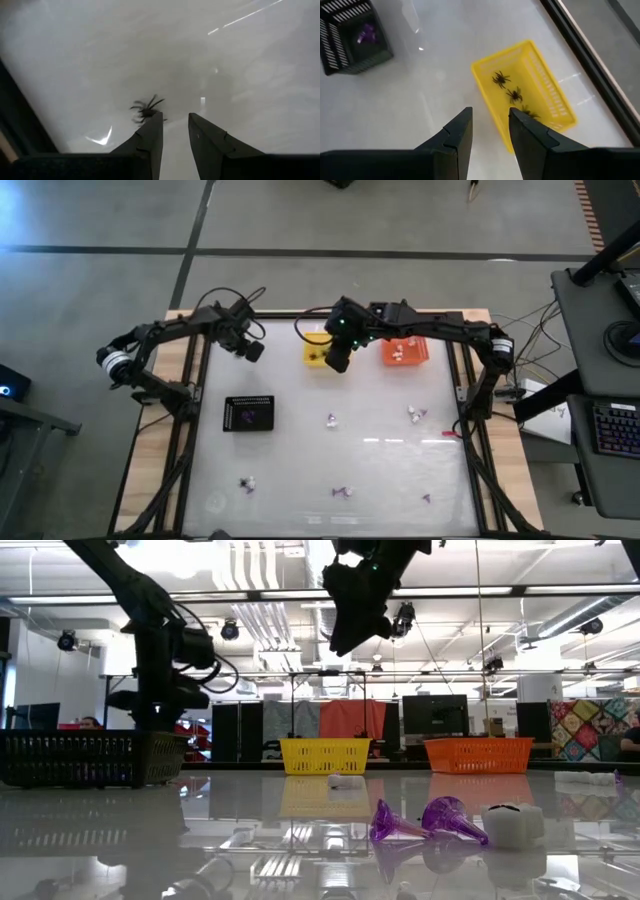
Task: Sort Halloween decoration
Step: Put the black spider toy into the yellow basket
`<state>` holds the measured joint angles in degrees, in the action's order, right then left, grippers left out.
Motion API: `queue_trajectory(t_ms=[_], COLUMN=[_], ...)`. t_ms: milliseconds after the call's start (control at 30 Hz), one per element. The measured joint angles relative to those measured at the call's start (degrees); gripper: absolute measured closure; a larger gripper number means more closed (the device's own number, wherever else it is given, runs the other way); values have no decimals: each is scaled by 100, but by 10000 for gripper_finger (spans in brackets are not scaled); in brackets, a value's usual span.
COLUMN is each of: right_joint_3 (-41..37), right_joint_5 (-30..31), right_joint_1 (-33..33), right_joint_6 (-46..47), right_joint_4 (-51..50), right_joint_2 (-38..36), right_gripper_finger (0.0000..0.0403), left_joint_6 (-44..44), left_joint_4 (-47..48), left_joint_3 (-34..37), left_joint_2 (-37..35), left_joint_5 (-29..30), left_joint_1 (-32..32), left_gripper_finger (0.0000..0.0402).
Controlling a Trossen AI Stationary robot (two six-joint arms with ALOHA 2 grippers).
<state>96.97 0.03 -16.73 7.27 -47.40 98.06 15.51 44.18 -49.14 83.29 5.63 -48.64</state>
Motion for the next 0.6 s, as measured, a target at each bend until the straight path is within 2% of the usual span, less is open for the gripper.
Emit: queue_trajectory(t_ms=[333,600], right_joint_3=[-96,-101], right_joint_5=[0,0], right_joint_1=[-290,-431], right_joint_6=[-296,-357], right_joint_4=[-61,-76], right_joint_2=[7,7], right_gripper_finger=[282,282], left_joint_6=[-187,-229], left_joint_4=[57,139], left_joint_3=[4,-145], left_joint_2=[412,1060], left_joint_5=[-26,180], left_joint_1=[-339,-350], left_gripper_finger=[281,276])
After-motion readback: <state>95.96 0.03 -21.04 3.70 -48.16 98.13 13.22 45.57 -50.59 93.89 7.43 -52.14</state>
